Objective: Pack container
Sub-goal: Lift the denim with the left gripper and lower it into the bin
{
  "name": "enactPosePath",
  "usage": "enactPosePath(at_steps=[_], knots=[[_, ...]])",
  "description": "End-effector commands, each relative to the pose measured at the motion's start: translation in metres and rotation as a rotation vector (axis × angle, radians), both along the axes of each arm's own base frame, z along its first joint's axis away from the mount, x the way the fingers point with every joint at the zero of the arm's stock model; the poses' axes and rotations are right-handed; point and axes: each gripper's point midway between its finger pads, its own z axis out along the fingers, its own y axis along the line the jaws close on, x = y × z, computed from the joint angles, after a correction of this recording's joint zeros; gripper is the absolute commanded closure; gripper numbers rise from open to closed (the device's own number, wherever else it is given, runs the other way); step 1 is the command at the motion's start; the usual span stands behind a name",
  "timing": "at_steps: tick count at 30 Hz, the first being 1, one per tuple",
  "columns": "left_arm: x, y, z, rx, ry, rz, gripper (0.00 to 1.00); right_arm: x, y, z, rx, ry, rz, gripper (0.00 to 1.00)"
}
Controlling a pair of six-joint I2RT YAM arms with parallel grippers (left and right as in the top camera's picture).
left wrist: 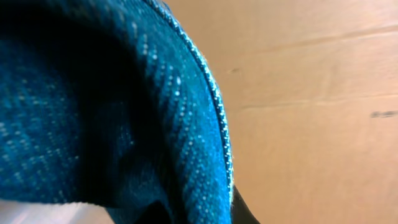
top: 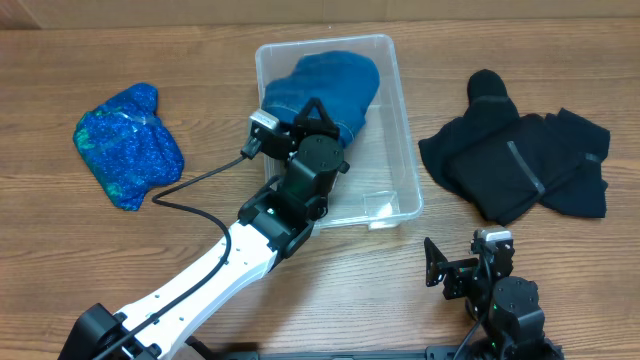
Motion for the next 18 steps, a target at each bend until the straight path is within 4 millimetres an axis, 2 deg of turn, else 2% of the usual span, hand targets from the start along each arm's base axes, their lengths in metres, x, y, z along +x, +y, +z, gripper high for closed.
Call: enactPosePath(at_steps=[1, 2, 3, 4, 5, 6, 8, 9, 11, 15, 18], knots=[[0.001, 0.019, 0.062, -0.048, -0.145, 0.104, 0.96, 0.001, -0.002, -0.005, -0.011, 0.000, -0.009, 0.00], [0.002, 0.013, 0.060, -0.049, -0.139, 0.073, 0.96, 0.001, -0.002, -0.005, -0.011, 0.000, -0.009, 0.00], [0.003, 0.008, 0.057, -0.050, -0.134, 0.049, 0.87, 0.001, -0.002, -0.005, -0.011, 0.000, -0.009, 0.00], [0.004, 0.005, 0.055, -0.050, -0.130, 0.034, 0.61, 0.001, -0.002, -0.005, -0.011, 0.000, -0.009, 0.00], [0.005, 0.002, 0.054, -0.053, -0.130, 0.020, 0.08, 0.001, -0.002, -0.005, -0.011, 0.000, -0.009, 0.00], [0.005, -0.003, 0.057, -0.055, -0.139, -0.004, 0.00, 0.001, -0.002, -0.005, -0.011, 0.000, -0.009, 0.00], [0.002, -0.021, 0.071, -0.035, -0.184, -0.119, 0.00, 0.001, -0.002, -0.005, -0.011, 0.000, -0.009, 0.00], [-0.004, -0.036, 0.079, -0.058, -0.205, -0.206, 0.00, 0.001, -0.002, -0.005, -0.011, 0.000, -0.009, 0.00], [-0.016, -0.049, 0.091, -0.093, -0.222, -0.289, 0.00, 0.001, -0.002, -0.005, -0.011, 0.000, -0.009, 0.00], [-0.040, -0.055, 0.116, -0.111, -0.265, -0.337, 0.00, 0.001, -0.002, -0.005, -0.011, 0.000, -0.009, 0.00], [-0.054, -0.049, 0.133, -0.031, -0.308, -0.356, 0.00, 0.001, -0.002, -0.005, -0.011, 0.000, -0.009, 0.00]])
